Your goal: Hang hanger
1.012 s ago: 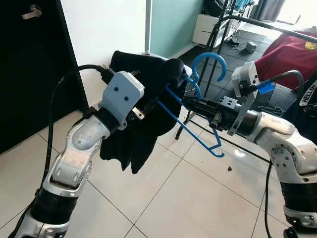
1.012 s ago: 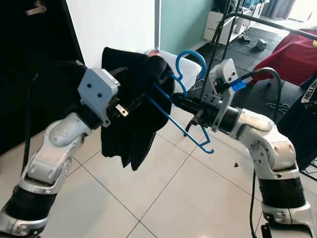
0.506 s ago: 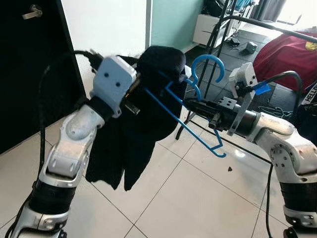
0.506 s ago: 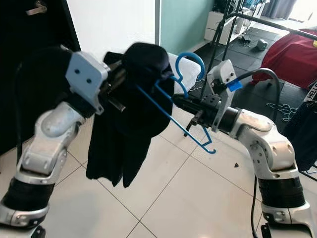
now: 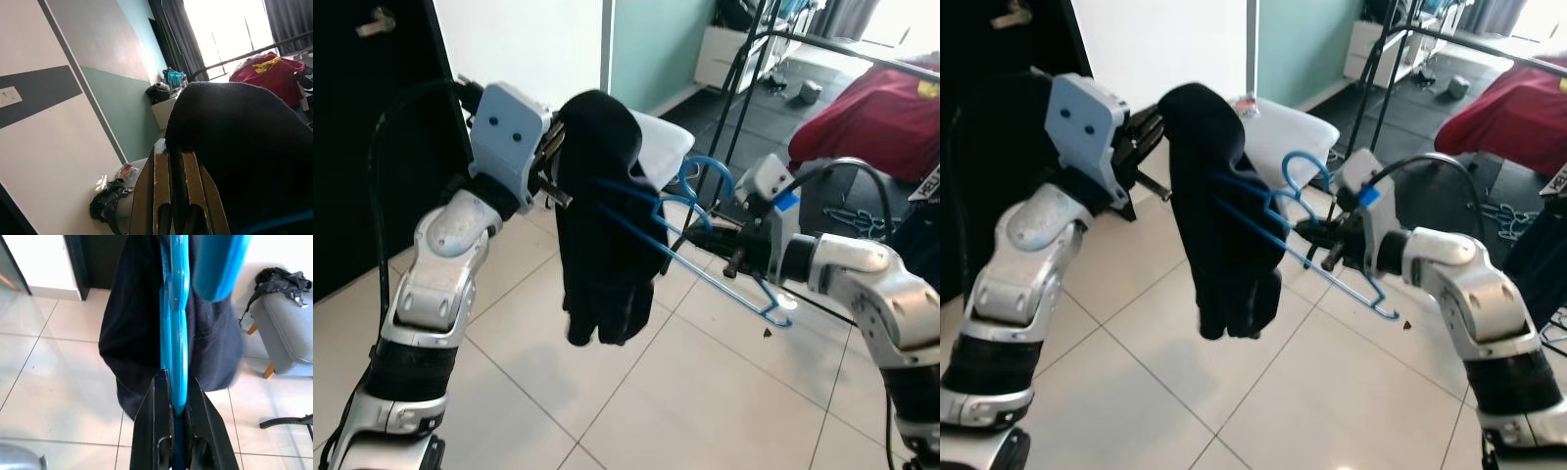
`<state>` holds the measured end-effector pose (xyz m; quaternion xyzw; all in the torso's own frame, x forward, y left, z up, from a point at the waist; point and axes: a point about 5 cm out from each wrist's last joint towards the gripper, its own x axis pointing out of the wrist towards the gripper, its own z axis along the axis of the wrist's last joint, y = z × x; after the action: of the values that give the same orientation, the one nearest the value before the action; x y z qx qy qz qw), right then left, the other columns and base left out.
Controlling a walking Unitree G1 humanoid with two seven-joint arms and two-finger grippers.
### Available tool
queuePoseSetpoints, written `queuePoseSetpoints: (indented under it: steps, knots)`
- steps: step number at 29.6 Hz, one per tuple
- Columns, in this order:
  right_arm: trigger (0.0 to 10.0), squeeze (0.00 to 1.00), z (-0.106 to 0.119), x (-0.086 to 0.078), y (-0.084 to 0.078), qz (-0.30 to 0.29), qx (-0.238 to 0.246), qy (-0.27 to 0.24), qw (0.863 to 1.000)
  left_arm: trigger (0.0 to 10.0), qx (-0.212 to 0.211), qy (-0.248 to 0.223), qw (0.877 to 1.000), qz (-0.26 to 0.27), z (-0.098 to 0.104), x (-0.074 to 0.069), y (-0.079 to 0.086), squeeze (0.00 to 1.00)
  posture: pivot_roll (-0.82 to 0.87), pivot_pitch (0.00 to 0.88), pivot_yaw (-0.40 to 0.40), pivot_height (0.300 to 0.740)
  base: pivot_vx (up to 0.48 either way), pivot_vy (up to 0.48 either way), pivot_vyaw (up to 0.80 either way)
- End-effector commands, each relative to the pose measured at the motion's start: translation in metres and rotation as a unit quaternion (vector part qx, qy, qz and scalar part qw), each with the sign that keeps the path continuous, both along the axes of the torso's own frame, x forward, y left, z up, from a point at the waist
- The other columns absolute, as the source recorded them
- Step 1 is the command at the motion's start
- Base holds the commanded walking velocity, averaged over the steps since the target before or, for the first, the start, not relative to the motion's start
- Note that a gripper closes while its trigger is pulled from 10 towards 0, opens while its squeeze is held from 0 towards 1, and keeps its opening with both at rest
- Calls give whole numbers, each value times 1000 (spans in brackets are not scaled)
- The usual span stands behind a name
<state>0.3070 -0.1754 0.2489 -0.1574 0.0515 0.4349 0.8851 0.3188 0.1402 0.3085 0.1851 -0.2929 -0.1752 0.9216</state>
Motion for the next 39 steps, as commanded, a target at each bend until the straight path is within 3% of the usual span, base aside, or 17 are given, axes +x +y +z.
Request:
queuePoseSetpoints:
  steps: [1, 6, 10, 16, 18, 20, 22, 23, 25, 27, 29, 32, 34, 37, 39]
  knots:
    - [10000, 0, 5, -6, 5, 24, -2, -8, 1000, 0, 0, -2, 1000, -9, 0, -3, -3, 0, -20, 90, -54, 740, 0, 0, 0]
    - [10000, 0, 36, 7, 7, -32, 47, -85, 995, 0, -14, 15, 998, -61, -6, -6, -21, 0, -21, 88, -50, 740, 0, 0, 0]
    - [10000, 0, 47, 17, 2, -80, 60, -109, 989, 0, -14, 25, 995, -98, -8, -10, -31, 0, -15, 82, -46, 740, 0, 0, 0]
    - [10000, 0, 49, 20, 0, -108, 47, -105, 987, 0, -20, 32, 994, -107, -9, -11, -33, 0, -14, 82, -47, 740, 0, 0, 0]
    - [10000, 0, 45, 23, -1, -124, 40, -95, 987, 0, -40, 39, 992, -115, -8, -12, -33, 0, -12, 85, -49, 740, 0, 0, 0]
    - [10000, 0, 43, 24, -3, -134, 38, -89, 986, 0, -59, 48, 988, -138, -7, -14, -35, 0, -11, 85, -50, 740, 0, 0, 0]
    - [10000, 0, 37, 28, -4, -153, 30, -81, 985, 0, -115, 79, 967, -213, -4, -22, -45, 0, -11, 86, -50, 740, 0, 0, 0]
    - [10000, 0, 37, 28, -4, -153, 30, -81, 985, 0, -115, 79, 967, -213, -4, -22, -45, 0, -11, 86, -50, 740, 0, 0, 0]
    - [10000, 0, 33, 31, -4, -159, 28, -74, 984, 0, -168, 98, 944, -266, 1, -28, -48, 0, -14, 87, -52, 740, 0, 0, 0]
    - [10000, 0, 31, 32, -3, -158, 27, -69, 985, 0, -191, 100, 938, -272, 5, -27, -46, 0, -14, 87, -52, 740, 0, 0, 0]
    - [10000, 0, 26, 32, -2, -155, 20, -58, 986, 0, -206, 96, 939, -259, 9, -22, -38, 0, -12, 87, -54, 740, 0, 0, 0]
    - [10000, 0, 15, 31, -4, -155, -11, -38, 987, 0, -220, 79, 954, -188, 19, -7, -9, 0, -9, 89, -56, 740, 0, 0, 0]
    - [10000, 0, 15, 31, -7, -160, -16, -42, 986, 0, -229, 82, 952, -184, 21, -4, -3, 0, -9, 89, -56, 740, 0, 0, 0]
    - [10000, 0, 18, 31, -7, -163, -10, -49, 985, 0, -239, 91, 946, -199, 21, -6, -5, 0, -8, 90, -57, 740, 0, 0, 0]
    - [10000, 0, 28, 31, 2, -135, 28, -68, 988, 0, -219, 136, 926, -274, 8, -17, -32, 0, -8, 88, -58, 740, 0, 0, 0]
